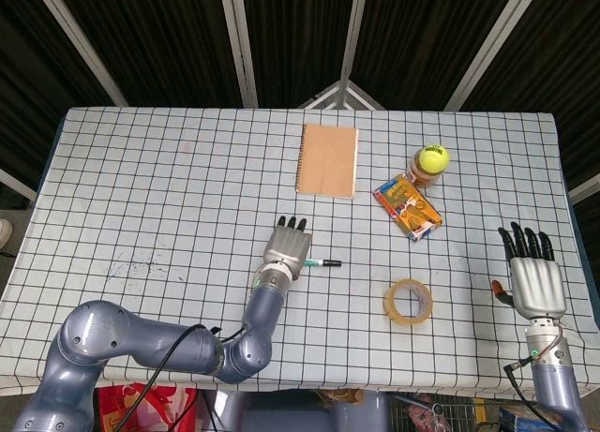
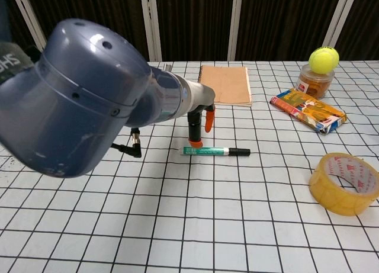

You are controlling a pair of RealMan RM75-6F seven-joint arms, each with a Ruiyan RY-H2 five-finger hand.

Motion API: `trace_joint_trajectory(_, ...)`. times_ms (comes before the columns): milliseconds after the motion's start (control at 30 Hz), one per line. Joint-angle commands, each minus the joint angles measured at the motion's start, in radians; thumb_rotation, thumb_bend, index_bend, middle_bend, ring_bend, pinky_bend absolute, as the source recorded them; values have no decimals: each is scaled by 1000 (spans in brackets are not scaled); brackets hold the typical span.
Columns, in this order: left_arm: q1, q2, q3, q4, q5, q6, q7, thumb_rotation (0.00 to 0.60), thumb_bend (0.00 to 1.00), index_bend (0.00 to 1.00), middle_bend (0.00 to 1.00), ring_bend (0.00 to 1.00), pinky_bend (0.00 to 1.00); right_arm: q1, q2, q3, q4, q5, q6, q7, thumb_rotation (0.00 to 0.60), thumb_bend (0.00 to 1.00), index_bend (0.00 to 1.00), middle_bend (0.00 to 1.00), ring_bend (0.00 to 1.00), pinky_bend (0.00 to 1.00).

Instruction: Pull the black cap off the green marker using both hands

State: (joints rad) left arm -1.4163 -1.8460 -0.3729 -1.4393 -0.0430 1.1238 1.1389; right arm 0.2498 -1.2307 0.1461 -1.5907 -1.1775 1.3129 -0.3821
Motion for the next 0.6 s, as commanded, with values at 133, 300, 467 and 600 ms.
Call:
trace_joint_trajectory(133, 20, -34, 17, 53, 34, -33, -28, 600, 453, 342, 35, 0, 0, -2, -11, -7, 20, -3, -6, 10, 600, 301, 100, 27, 5, 41)
trace_joint_trajectory(300, 18, -60, 14, 90, 65, -46, -42, 600, 453, 390, 44, 0, 0, 2, -22, -7, 35, 1, -15, 12, 600, 301, 101, 27, 5, 41)
trace_joint_trajectory(467, 19, -88, 14, 128, 89, -55, -47, 600, 453, 420, 58, 0, 0, 5, -33, -9, 52, 1, -22, 17, 600, 301, 100, 27, 4, 41)
trace_joint_trajectory(600, 24, -101, 18, 146, 103, -59, -47, 600, 453, 428, 60, 0, 0, 9, -40, -7, 64, 1, -28, 22, 600, 301, 101, 27, 4, 41)
